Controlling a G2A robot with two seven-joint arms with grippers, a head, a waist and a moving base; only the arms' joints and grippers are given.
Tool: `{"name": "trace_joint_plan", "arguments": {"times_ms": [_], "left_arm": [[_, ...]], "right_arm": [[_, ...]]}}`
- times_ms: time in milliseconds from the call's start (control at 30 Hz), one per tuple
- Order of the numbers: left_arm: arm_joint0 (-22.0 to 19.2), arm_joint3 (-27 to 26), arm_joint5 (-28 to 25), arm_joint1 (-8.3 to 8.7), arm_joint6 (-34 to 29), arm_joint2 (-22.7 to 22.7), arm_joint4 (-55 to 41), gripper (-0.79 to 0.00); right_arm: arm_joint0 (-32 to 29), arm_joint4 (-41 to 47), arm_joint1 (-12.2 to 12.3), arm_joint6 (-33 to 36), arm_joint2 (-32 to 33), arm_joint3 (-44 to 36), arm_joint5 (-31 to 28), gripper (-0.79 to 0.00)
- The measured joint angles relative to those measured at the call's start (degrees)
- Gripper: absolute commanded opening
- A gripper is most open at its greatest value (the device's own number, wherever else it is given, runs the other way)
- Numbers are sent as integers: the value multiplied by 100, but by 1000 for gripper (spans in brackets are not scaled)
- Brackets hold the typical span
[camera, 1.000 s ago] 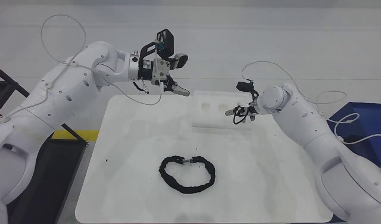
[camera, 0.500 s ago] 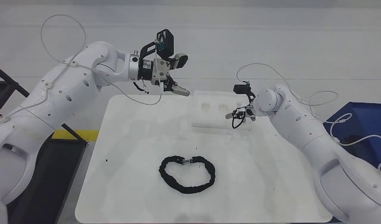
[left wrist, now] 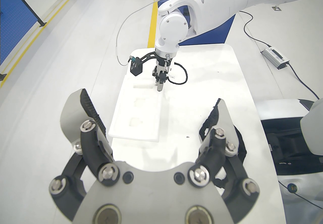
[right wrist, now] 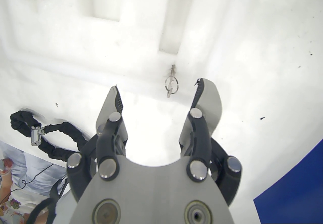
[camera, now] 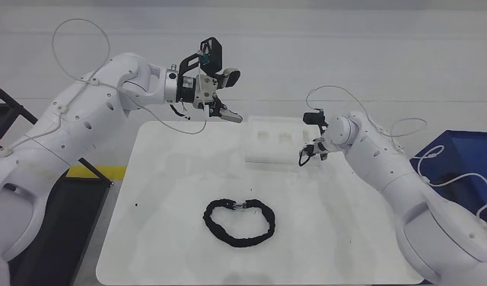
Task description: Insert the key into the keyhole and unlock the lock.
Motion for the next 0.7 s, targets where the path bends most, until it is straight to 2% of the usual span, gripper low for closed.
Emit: {"name": "trace_joint_plan", "arguments": {"times_ms": [67, 133, 267, 333, 433, 500, 533, 600, 700], "left_arm": [[0, 0, 0, 0, 0, 0, 0, 0], [0, 0, 0, 0, 0, 0, 0, 0], [0, 0, 0, 0, 0, 0, 0, 0], [0, 0, 0, 0, 0, 0, 0, 0], [0, 0, 0, 0, 0, 0, 0, 0], [0, 0, 0, 0, 0, 0, 0, 0], [0, 0, 0, 0, 0, 0, 0, 0], [0, 0, 0, 0, 0, 0, 0, 0], [0, 0, 0, 0, 0, 0, 0, 0]], "right_arm": [[4, -49, -24, 8, 6, 31, 55, -446], [4, -63, -44, 13, 21, 53, 61, -511], [-7, -91, -84, -15, 62, 134, 43, -711], [-13, -100, -103, -19, 77, 183, 33, -767], [-15, -107, -139, -26, 105, 286, 44, -773], [-11, -116, -167, -44, 122, 357, 36, -745], [-8, -130, -181, -53, 124, 389, 46, -711], [-3, -175, -218, -74, 122, 457, 107, -594], [5, -184, -271, -116, 139, 553, 137, -613]]}}
